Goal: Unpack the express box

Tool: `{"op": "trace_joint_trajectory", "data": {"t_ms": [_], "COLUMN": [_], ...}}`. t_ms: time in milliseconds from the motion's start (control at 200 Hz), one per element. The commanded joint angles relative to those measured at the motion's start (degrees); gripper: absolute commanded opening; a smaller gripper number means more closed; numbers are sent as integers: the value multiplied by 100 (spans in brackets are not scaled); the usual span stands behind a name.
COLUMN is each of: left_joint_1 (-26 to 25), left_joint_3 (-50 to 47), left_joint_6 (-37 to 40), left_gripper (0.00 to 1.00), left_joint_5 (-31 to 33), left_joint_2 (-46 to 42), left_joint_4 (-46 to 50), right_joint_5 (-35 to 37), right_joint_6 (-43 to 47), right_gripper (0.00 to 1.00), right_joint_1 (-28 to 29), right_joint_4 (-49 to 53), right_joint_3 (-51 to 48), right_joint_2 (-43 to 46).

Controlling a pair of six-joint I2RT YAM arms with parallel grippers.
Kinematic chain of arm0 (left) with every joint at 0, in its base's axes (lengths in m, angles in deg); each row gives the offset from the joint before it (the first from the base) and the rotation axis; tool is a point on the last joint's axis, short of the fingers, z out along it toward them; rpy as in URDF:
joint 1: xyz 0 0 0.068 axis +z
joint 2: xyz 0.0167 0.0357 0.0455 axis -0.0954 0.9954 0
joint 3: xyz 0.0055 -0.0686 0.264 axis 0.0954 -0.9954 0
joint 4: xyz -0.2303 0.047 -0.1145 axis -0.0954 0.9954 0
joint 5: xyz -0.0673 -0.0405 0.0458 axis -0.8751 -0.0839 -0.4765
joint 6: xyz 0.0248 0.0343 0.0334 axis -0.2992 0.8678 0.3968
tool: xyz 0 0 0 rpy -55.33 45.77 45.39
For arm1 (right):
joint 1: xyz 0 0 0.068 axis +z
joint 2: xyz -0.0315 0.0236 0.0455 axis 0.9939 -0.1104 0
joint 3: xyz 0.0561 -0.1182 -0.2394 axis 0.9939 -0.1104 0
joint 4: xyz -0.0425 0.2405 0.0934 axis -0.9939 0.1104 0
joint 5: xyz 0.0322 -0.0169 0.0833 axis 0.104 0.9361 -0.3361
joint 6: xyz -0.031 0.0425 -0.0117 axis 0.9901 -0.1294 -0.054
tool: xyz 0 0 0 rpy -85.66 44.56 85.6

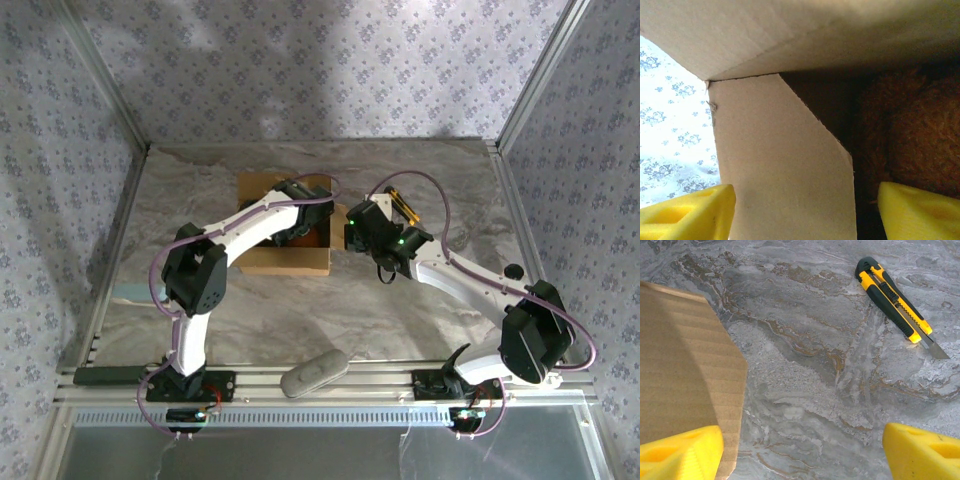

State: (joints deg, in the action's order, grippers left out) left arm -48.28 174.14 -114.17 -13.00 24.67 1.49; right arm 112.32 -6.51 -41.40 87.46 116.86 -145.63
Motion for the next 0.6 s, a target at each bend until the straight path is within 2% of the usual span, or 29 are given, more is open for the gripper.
{"op": "trace_joint_trajectory", "data": {"t_ms": [0, 595], "left_joint_1": [58, 102], "left_joint_3": [-74, 218], "left_joint_6": [-80, -165], "left_gripper": [75, 76], "left_joint_5": [118, 528], "left_joint_2": [-107, -588], "left_joint_4": [44, 537], "right_joint_5": [-64, 76], "right_joint_6": [64, 50], "right_gripper": [84, 84], "right_joint_1": [55, 122], "right_joint_4": [50, 206], "right_joint_3": [122, 132], "right_joint_2": [95, 117]}}
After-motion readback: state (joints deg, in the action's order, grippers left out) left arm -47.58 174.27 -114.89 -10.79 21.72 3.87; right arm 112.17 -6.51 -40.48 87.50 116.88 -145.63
